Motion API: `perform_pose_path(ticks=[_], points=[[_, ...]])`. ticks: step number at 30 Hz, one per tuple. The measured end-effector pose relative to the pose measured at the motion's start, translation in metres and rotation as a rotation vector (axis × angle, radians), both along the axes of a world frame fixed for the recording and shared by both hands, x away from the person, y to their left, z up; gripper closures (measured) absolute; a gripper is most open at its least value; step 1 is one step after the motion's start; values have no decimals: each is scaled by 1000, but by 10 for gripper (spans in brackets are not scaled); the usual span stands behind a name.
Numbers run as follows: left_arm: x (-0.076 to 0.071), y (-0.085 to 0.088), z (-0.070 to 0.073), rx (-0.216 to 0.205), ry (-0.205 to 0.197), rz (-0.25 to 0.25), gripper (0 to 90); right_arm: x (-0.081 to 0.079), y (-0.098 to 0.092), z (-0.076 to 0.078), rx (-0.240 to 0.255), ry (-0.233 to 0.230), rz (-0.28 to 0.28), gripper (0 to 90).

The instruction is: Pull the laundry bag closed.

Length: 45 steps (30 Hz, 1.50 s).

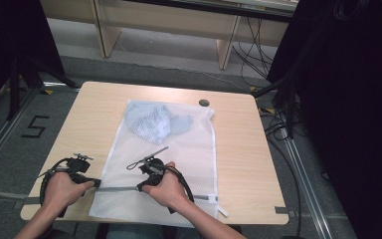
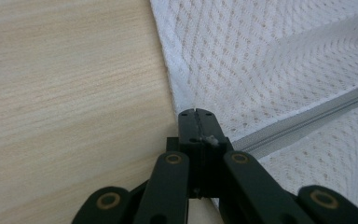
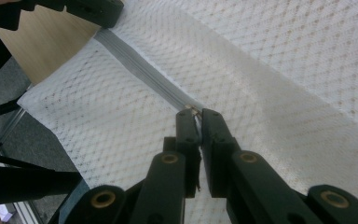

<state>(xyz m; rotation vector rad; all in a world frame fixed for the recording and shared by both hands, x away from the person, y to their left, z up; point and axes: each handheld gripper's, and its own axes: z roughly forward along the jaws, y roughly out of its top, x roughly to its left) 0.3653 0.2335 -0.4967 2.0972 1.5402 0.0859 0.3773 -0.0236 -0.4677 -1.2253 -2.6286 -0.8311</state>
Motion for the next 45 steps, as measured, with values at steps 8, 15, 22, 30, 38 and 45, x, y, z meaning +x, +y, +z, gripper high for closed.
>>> perform_pose_path(ticks=[8,15,22,30,38,45], points=[[0,0,0,0,0,1,898,0,-5,2,-12,12,-2,870],[0,0,0,6,2,0,899,0,-9,2,-19,8,-7,870],[-1,-1,1,-4,24,12,899,-1,-12,4,-15,12,-7,870],[0,0,0,1,-1,1,899,-1,-14,4,-10,8,-15,870],[0,0,0,3,3,2,899,-2,-20,8,-26,7,-25,870],[0,0,1,8,8,1,899,-2,-23,10,-25,21,-36,870]])
